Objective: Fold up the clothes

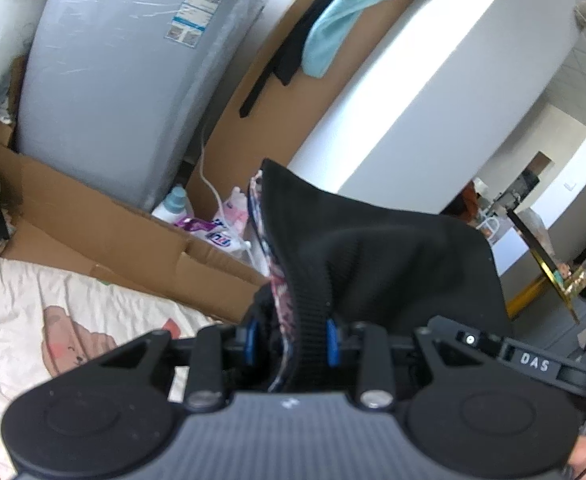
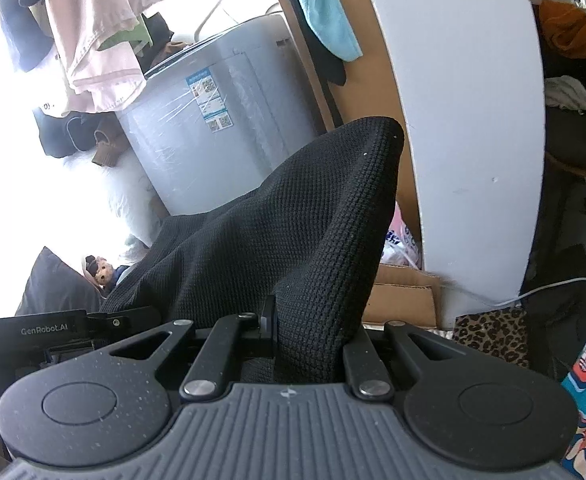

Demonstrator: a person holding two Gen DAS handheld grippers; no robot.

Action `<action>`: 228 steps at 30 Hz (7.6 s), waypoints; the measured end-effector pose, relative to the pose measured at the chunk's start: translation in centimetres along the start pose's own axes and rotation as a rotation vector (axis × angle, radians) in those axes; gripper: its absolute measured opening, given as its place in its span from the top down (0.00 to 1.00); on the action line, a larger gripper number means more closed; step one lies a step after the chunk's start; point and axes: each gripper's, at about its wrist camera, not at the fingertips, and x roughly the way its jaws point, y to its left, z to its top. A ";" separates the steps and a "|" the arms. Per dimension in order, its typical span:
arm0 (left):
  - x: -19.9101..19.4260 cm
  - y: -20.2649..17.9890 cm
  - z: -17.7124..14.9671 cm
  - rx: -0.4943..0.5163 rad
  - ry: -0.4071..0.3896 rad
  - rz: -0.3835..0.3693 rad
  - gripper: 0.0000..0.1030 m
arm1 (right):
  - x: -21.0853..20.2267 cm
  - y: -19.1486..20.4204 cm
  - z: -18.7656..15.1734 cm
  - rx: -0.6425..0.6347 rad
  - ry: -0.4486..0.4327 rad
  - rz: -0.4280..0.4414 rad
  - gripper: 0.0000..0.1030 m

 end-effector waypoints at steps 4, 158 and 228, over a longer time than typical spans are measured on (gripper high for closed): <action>1.3 -1.3 -1.1 0.007 0.007 -0.028 0.67 | -1.3 -1.5 -0.6 0.008 -0.012 -0.016 0.91; 50.8 10.7 -20.2 -0.341 0.330 -0.241 0.69 | 23.7 -36.3 -23.8 -0.040 0.063 -0.555 0.74; 54.8 11.8 -15.5 -0.191 0.281 -0.220 0.97 | 29.0 -28.7 -26.3 0.055 -0.059 -0.379 0.72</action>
